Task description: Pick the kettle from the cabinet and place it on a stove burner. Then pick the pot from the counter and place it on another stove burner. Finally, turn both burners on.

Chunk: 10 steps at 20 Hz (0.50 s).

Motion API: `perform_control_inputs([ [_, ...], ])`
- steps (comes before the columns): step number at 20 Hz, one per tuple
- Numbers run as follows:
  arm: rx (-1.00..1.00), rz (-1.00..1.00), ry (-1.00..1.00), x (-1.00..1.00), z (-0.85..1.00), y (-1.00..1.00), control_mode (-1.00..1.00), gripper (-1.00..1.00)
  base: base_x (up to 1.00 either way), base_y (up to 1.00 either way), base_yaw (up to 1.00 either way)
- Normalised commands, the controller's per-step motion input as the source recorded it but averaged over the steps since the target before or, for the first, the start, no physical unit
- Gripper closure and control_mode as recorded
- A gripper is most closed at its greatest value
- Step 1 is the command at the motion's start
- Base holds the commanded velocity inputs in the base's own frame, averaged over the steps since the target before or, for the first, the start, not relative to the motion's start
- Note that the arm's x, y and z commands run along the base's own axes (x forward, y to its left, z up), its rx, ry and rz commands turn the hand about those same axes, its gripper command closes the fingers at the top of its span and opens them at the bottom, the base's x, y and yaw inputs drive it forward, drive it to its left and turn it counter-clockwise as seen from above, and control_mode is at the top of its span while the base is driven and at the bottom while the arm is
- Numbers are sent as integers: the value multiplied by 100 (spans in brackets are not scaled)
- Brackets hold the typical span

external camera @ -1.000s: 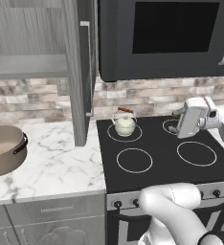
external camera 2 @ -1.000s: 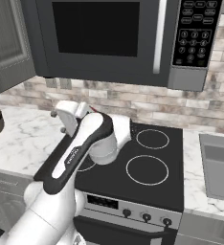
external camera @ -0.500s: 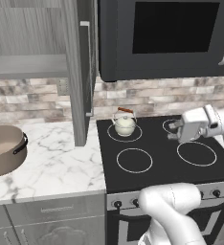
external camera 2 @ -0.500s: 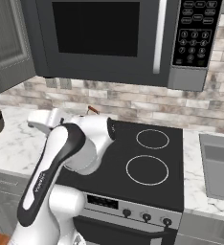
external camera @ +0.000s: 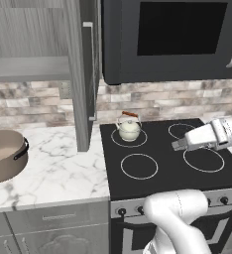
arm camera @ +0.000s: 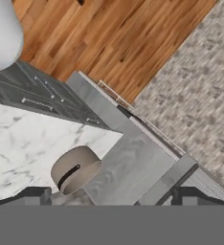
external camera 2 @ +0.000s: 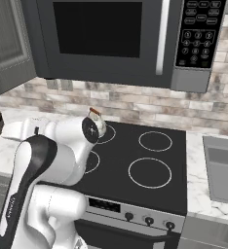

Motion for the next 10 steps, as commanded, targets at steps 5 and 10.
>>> perform_control_inputs([
  [5,-11,0,-19,-45,5,22,-100,-100,0,0,0],
  [10,-4,0,-10,-12,4,17,-100,-100,0,0,0],
])
